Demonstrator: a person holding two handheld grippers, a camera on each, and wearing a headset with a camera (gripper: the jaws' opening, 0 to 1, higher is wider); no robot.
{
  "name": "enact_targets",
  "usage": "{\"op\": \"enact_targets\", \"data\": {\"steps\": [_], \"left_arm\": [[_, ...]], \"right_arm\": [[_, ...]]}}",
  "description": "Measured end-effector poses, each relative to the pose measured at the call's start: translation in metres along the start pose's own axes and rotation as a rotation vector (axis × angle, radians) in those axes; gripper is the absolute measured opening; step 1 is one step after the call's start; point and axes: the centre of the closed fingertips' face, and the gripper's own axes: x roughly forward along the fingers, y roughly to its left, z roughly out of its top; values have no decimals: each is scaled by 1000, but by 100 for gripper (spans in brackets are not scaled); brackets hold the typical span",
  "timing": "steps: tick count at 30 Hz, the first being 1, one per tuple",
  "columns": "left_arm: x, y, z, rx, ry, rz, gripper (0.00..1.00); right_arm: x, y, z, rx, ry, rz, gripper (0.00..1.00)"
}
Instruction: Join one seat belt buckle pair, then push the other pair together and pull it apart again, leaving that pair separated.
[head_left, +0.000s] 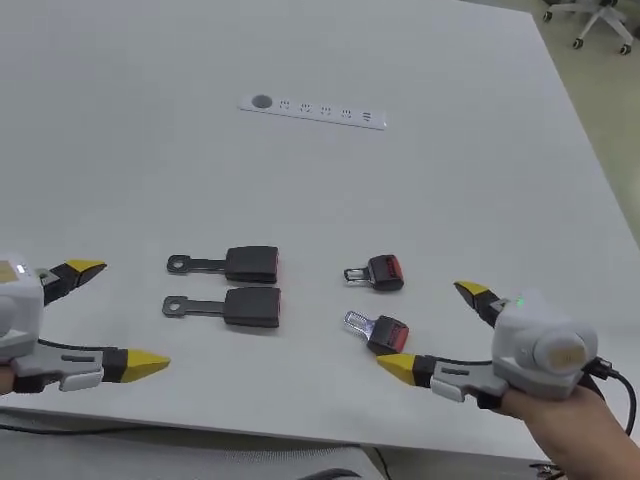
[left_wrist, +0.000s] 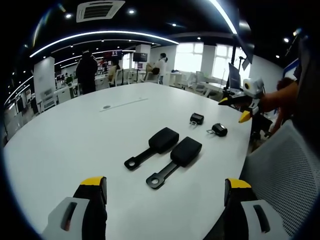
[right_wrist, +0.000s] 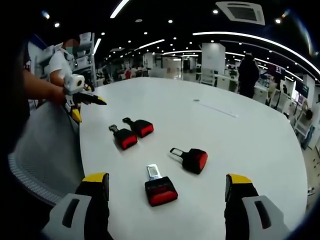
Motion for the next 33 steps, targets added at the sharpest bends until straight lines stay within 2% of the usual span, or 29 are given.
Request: {"op": "enact_targets", "data": {"steps": [7, 20, 22, 26, 31, 33], "left_arm": [[-1, 1, -1, -1, 4, 5, 99], [0, -5, 0, 18, 15, -4, 99], [0, -2, -2, 32, 25, 4, 99], [-2, 0, -3, 37, 38, 11, 96], [-1, -2, -7, 40, 61, 2, 93], [-1, -4, -9, 46, 70, -6, 90]], "right_arm": [[-1, 0, -3, -9, 21, -9, 98], [-4, 3, -1, -19, 36, -15, 95], [-4, 2, -6, -42, 63, -18, 94], [-5, 3, -5, -40, 62, -21, 94], [-6, 2, -5, -40, 76, -24, 92], [-7, 3, -10, -74, 109, -12, 93]]}}
